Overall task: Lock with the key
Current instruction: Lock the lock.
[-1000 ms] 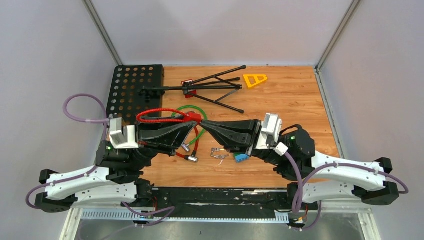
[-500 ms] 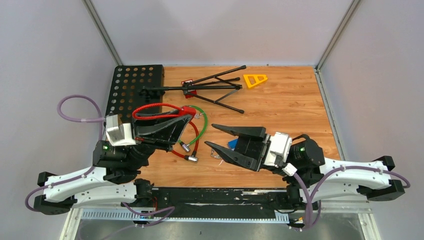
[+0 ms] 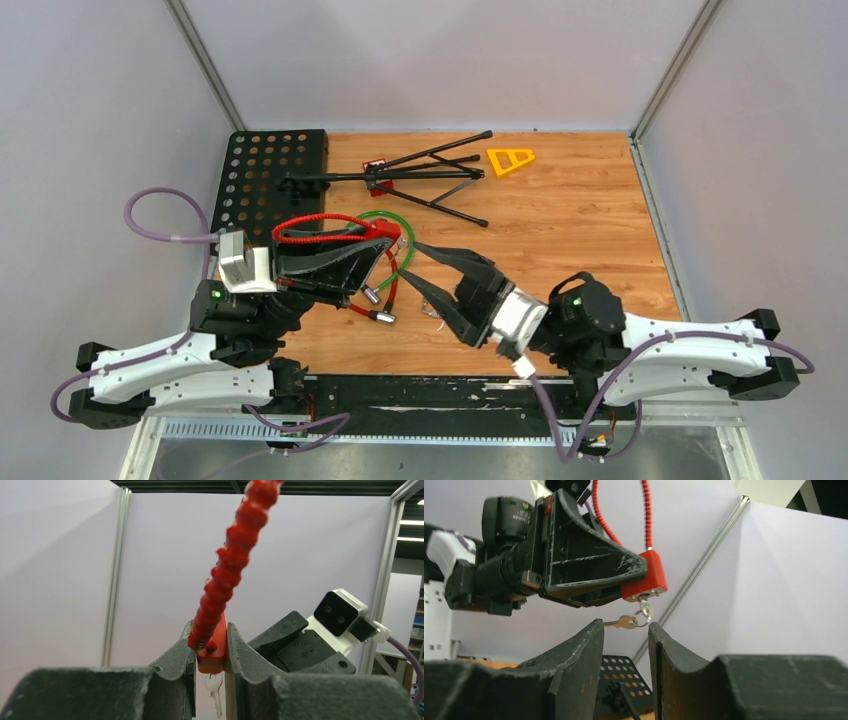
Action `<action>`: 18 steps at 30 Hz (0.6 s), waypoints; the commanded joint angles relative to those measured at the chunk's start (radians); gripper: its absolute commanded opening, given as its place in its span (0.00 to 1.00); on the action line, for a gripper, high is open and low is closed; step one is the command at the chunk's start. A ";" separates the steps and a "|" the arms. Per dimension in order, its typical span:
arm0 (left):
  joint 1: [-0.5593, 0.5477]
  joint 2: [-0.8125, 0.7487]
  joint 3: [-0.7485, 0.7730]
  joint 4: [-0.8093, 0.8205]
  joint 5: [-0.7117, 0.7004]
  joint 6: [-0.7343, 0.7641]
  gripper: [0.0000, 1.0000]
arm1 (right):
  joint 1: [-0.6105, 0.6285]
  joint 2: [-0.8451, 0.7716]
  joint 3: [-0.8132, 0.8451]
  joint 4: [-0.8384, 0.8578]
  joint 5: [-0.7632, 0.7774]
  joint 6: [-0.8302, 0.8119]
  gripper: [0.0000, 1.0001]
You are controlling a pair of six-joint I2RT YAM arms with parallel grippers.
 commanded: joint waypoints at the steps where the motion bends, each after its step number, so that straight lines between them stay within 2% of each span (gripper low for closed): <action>1: 0.001 0.005 0.018 0.056 0.021 -0.039 0.00 | 0.019 0.044 0.037 0.008 0.012 -0.259 0.37; 12: 0.001 0.003 0.016 0.048 0.025 -0.044 0.00 | 0.106 0.115 -0.011 0.269 0.145 -0.548 0.33; 18: 0.001 -0.004 0.015 0.040 0.021 -0.035 0.00 | 0.125 0.120 -0.017 0.281 0.193 -0.629 0.32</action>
